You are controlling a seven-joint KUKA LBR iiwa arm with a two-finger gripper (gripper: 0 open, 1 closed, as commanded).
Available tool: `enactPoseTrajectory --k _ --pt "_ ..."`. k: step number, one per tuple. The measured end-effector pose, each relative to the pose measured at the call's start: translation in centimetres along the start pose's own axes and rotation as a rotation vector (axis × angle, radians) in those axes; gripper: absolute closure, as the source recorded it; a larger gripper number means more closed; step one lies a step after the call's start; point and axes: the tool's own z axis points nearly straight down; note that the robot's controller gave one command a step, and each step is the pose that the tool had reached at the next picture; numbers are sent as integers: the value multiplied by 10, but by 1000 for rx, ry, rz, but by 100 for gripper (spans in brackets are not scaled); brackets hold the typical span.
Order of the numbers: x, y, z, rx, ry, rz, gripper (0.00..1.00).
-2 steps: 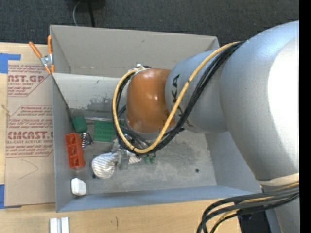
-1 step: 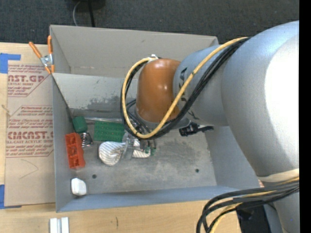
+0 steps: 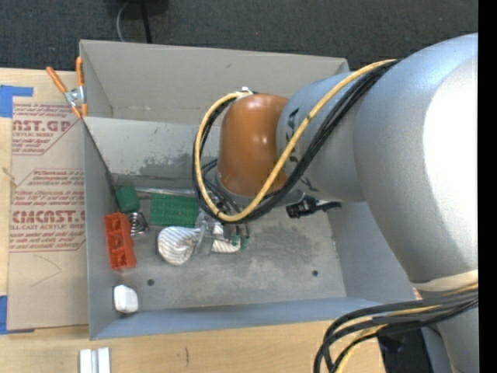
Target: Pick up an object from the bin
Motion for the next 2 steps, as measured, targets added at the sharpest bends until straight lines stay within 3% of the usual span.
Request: enactPoseTrajectory --k 1,2 --pt "4 1 -37 3 9 5 100" --pt "2 1 -92 1 3 -10 100"
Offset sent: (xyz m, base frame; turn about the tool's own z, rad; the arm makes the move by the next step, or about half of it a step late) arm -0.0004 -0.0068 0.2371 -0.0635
